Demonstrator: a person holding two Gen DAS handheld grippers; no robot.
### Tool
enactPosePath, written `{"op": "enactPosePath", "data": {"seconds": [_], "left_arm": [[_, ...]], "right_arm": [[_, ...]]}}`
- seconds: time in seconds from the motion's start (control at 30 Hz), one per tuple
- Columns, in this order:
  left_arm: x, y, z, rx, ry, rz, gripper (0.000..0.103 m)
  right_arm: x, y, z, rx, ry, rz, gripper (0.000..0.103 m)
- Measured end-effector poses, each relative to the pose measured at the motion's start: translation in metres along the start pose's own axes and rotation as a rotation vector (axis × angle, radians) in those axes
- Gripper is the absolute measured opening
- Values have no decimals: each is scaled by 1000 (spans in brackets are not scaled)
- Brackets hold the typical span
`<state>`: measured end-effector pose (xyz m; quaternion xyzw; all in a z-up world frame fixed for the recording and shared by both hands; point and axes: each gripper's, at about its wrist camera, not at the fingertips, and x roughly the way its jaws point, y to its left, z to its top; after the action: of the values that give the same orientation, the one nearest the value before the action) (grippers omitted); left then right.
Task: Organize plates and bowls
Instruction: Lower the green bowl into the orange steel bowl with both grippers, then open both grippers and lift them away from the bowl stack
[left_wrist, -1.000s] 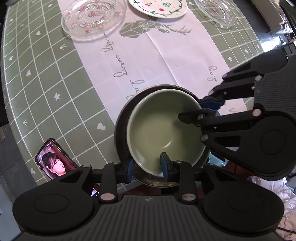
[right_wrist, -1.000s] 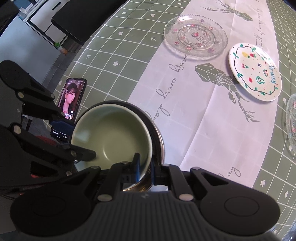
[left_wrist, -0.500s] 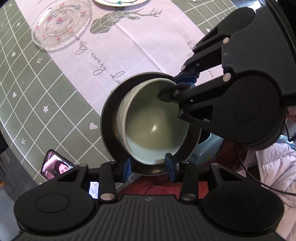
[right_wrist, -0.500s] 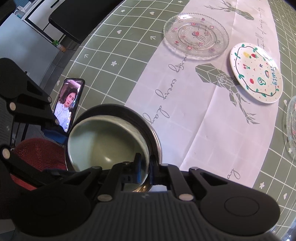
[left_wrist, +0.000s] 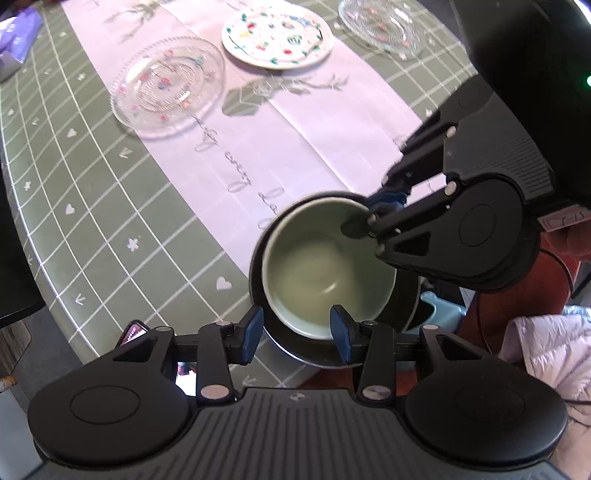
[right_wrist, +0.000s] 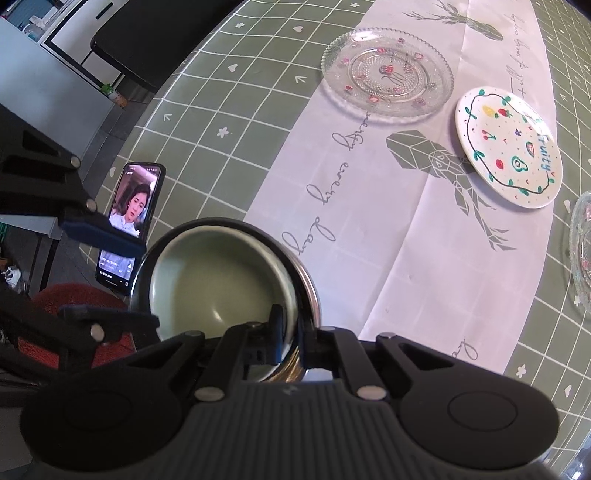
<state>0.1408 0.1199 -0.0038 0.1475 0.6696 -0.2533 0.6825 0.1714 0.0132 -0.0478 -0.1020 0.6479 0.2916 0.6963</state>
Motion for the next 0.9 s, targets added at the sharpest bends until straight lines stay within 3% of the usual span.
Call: {"op": "enactPosePath", "data": {"seconds": [0.13, 0.37, 0.53, 0.73, 0.9], "left_arm": [[-2, -1, -5, 3, -58, 34, 49], [-5, 4, 0, -20, -159, 63, 37], [2, 2, 1, -27, -163, 93, 28], [9, 1, 4, -32, -162, 123, 27], [10, 1, 5, -29, -154, 134, 27]], "right_arm": [[-3, 3, -2, -10, 7, -1, 10], [-16, 7, -7, -32, -24, -15, 8], [-19, 7, -13, -22, -41, -2, 8], [-14, 4, -15, 11, 9, 49, 9], [-12, 6, -16, 6, -1, 42, 8]]}}
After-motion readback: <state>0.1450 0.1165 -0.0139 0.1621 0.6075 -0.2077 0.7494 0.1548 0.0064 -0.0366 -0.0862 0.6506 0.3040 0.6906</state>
